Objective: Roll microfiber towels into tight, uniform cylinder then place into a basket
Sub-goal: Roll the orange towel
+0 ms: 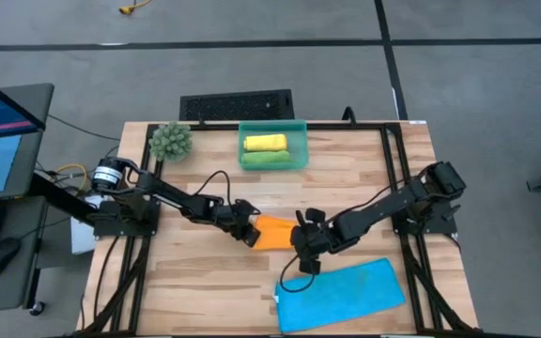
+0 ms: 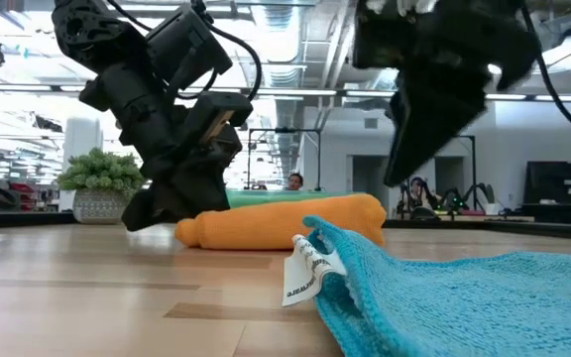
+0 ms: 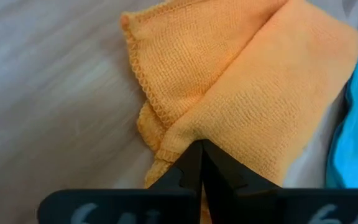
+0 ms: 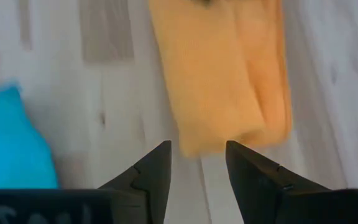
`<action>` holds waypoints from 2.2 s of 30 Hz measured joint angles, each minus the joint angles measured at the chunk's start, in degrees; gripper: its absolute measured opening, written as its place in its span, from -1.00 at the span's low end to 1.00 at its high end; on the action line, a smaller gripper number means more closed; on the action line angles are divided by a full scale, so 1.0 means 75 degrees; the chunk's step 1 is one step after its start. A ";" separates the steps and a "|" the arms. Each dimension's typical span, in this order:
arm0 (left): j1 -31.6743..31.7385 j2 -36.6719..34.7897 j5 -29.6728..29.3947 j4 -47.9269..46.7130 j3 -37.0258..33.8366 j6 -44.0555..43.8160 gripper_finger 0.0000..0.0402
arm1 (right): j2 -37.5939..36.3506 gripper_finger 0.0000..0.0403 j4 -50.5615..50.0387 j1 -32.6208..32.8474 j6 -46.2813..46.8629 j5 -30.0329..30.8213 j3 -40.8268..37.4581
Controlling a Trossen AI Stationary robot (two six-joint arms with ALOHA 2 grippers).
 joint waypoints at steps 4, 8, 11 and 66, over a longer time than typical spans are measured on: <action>-0.0142 0.0006 -0.0043 0.0094 -0.0006 -0.0779 -1.00 | 0.0080 -0.12 0.0560 -0.0040 -0.0338 0.0193 -0.0060; -0.0275 0.0020 0.0109 0.0395 -0.0011 -0.1190 -1.00 | 0.0189 -0.12 0.1364 -0.0102 -0.0757 0.0118 -0.0051; -0.0301 0.0025 0.0228 0.0489 -0.0020 -0.1220 -1.00 | 0.0216 -0.13 0.1769 -0.0102 -0.1248 0.0091 -0.0076; -0.0020 0.0009 0.1560 0.0651 -0.0006 -0.0634 -1.00 | 0.1955 -0.74 0.3093 -0.0807 -0.3492 -0.0285 0.0391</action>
